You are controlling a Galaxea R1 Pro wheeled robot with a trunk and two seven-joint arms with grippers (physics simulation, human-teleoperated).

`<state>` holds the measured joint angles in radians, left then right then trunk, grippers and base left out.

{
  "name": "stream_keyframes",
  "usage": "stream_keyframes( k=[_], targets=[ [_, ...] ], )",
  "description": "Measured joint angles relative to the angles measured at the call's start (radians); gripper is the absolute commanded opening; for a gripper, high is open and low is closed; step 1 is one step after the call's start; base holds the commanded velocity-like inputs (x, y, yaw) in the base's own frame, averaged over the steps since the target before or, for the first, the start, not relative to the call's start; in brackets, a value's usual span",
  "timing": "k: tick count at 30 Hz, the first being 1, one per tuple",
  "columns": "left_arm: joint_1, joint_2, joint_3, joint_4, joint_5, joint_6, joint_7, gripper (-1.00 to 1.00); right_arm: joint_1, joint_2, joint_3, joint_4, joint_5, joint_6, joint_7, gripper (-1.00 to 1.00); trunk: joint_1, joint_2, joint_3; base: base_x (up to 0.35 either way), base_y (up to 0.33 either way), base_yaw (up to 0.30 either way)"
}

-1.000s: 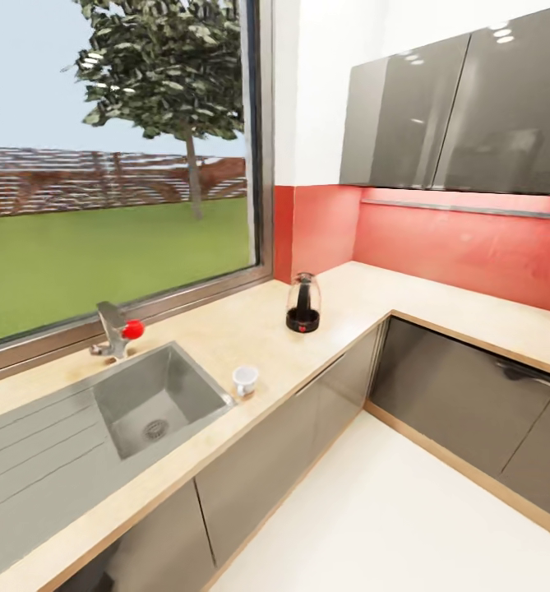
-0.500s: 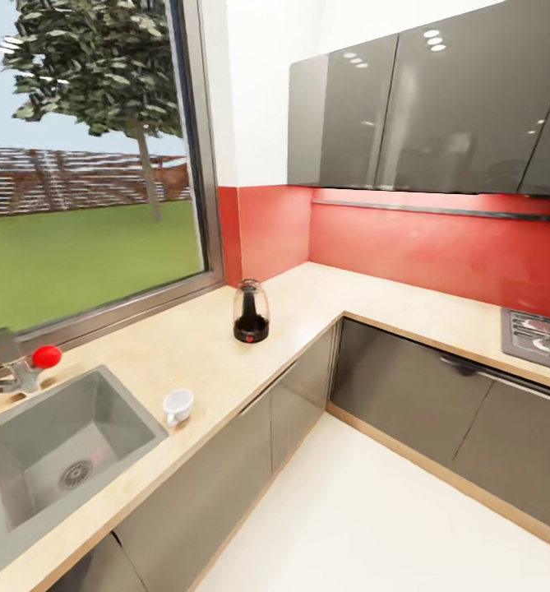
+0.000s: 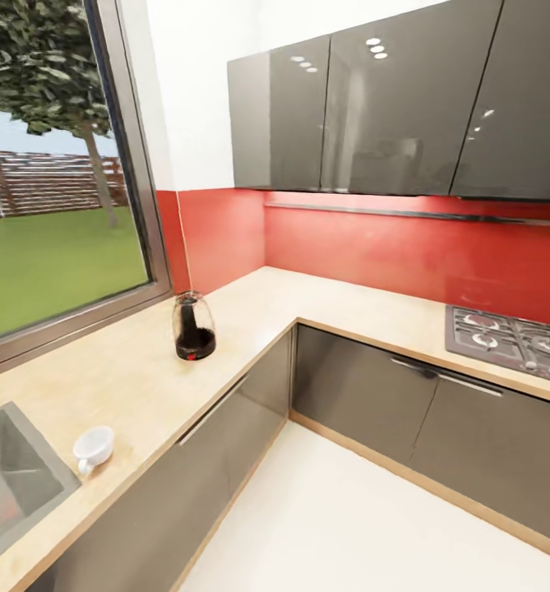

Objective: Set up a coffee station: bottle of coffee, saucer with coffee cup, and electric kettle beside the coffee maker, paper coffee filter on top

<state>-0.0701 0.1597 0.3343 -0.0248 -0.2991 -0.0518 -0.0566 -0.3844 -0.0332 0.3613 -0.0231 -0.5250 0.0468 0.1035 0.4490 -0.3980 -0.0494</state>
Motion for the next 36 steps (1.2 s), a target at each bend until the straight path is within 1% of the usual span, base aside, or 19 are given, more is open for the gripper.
stream_keyframes(
  k=[4,6,13,15,20,29,33,36],
  targets=[
    [0.000,-0.003,-0.002,0.002,-0.003,0.052,0.002,1.00,0.000,0.000,0.001,0.000,0.000,0.000,0.000,1.00,0.000,0.000,0.000,0.232,-0.199,-0.018],
    [0.000,-0.006,-0.002,0.001,-0.004,0.059,0.004,1.00,0.000,0.000,0.001,0.000,0.001,0.000,0.000,1.00,0.000,0.000,0.000,0.237,-0.177,0.095],
    [0.000,-0.011,0.005,-0.001,-0.005,0.061,0.011,1.00,0.000,0.000,0.002,0.000,0.001,0.000,0.000,1.00,0.000,0.000,0.000,0.233,-0.162,0.245],
    [0.000,-0.020,0.005,-0.002,-0.006,0.059,0.012,1.00,0.000,0.000,0.002,0.000,0.002,0.000,0.000,1.00,0.000,0.000,0.000,0.200,-0.132,0.277],
    [0.000,-0.030,0.005,-0.003,-0.006,0.057,0.013,1.00,0.000,0.000,0.002,0.000,0.002,0.001,0.000,1.00,0.000,0.000,0.000,0.120,-0.062,0.278],
    [0.000,-0.031,0.007,-0.004,-0.006,0.055,0.013,1.00,0.000,0.000,0.002,0.000,0.002,0.001,0.000,1.00,0.000,0.000,0.000,0.009,-0.003,0.279],
    [0.000,-0.030,0.007,-0.007,-0.006,0.053,0.015,1.00,0.000,0.002,0.002,-0.001,0.001,0.002,0.000,1.00,0.000,0.000,0.000,0.137,-0.112,0.278],
    [0.000,-0.030,0.008,-0.007,-0.005,0.052,0.015,1.00,0.000,0.005,0.003,-0.001,0.002,0.002,0.000,1.00,0.000,0.000,0.000,0.211,-0.181,0.148]
  ],
)
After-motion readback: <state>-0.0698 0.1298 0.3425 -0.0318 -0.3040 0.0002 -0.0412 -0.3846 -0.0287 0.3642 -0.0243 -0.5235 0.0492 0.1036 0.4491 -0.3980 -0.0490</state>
